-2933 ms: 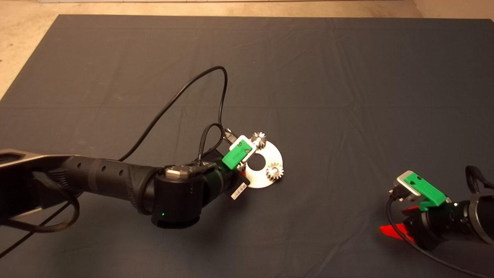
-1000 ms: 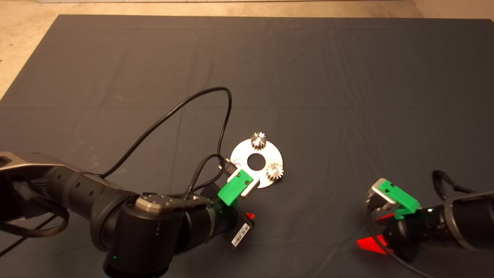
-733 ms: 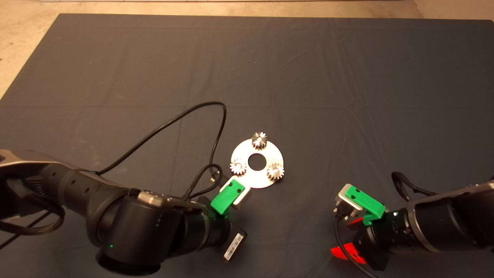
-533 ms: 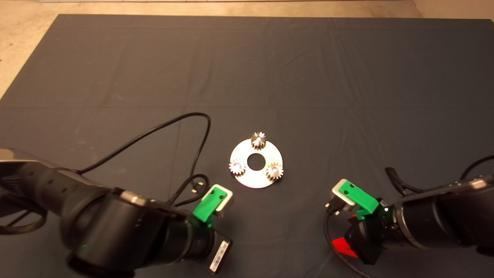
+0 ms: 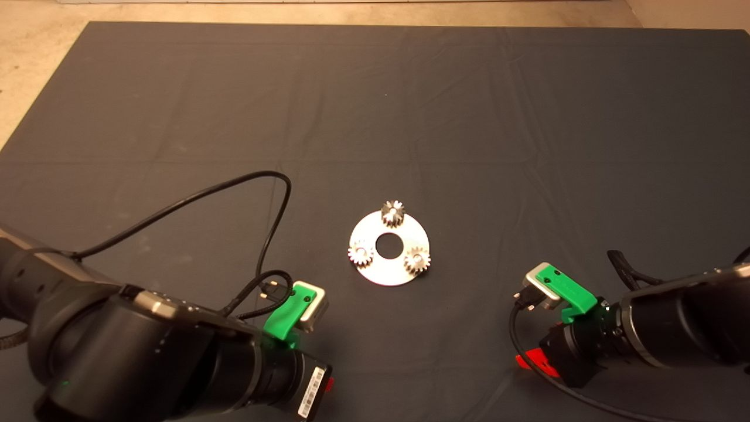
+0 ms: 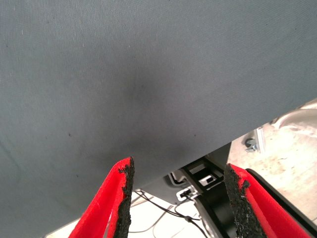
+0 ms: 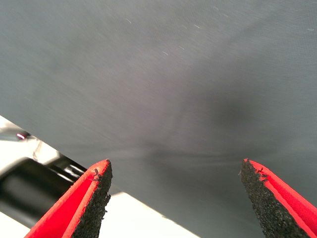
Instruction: Install three planetary gears onto the carrier pins
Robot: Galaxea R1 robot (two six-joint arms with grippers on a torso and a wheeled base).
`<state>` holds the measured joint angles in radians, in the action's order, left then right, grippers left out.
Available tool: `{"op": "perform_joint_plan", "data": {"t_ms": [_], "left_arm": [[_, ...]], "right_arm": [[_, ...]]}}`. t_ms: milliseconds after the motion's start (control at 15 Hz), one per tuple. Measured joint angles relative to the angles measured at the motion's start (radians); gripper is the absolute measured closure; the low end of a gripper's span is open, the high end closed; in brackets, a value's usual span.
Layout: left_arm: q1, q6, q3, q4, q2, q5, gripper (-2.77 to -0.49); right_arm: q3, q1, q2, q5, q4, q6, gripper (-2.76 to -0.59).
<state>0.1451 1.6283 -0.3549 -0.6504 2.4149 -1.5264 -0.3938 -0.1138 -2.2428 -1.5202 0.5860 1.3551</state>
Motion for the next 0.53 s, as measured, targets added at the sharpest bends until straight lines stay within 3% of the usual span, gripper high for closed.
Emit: {"op": "perform_joint_plan", "data": {"t_ms": [133, 533], "left_arm": [[0.0, 0.011, 0.004, 0.0, 0.0, 0.0, -1.2], [0.005, 0.052, 0.009, -0.004, -0.001, 0.0, -1.2]], "right_arm": [[0.0, 0.0, -0.004, -0.007, 0.0, 0.047, -1.92], [0.0, 0.0, -0.035, -0.01, -0.001, 0.053, -1.92]]}}
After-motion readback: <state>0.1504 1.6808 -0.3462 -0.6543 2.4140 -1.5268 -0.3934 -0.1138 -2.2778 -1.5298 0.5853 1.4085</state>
